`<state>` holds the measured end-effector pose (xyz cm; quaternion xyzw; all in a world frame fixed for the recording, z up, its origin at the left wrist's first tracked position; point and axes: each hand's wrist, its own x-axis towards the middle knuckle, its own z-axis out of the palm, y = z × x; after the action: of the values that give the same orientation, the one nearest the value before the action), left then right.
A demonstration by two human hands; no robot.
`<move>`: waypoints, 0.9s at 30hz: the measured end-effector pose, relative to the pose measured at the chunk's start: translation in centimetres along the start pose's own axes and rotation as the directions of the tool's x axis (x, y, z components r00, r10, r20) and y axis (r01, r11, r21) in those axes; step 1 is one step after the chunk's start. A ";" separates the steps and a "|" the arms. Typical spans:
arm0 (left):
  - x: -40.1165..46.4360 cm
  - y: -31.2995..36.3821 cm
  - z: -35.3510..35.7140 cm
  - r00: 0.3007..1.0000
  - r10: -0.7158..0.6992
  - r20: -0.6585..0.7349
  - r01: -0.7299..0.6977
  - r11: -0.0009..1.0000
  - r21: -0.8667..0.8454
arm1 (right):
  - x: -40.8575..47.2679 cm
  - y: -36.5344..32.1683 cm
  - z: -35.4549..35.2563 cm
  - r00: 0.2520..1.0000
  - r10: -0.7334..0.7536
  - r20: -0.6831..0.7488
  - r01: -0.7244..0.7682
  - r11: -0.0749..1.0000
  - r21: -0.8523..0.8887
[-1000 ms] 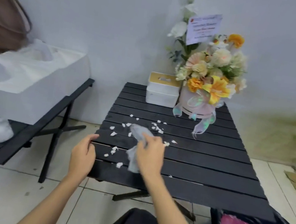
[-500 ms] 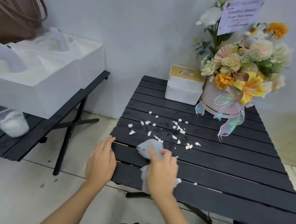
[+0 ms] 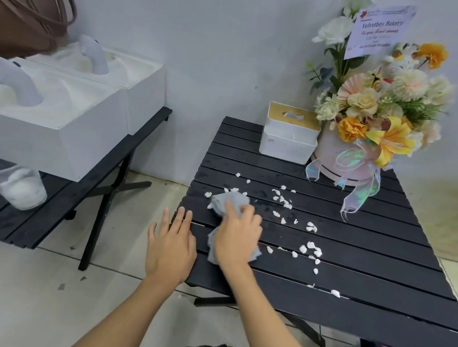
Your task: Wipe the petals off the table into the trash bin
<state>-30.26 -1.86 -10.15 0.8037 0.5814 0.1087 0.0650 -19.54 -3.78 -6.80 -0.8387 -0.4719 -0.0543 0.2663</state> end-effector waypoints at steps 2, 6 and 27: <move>0.0 0.0 0.0 1.000 0.019 -0.008 -0.019 1.000 0.004 | -0.4 0.0 1.1 0.996 -0.045 0.079 0.050 0.997 -0.061; 0.1 0.1 -0.1 1.000 0.013 0.008 -0.013 1.000 0.029 | -0.6 4.2 0.7 0.998 -0.048 0.049 0.052 0.996 -0.079; -1.2 -3.4 -1.2 0.955 -0.291 0.067 0.196 0.442 -0.875 | -4.9 -1.3 0.9 0.998 -0.012 0.057 0.012 1.000 -0.005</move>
<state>-34.08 -1.96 -9.87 0.5599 0.5559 0.4159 0.4522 -23.44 -6.54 -8.76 -0.8378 -0.4843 -0.0332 0.2500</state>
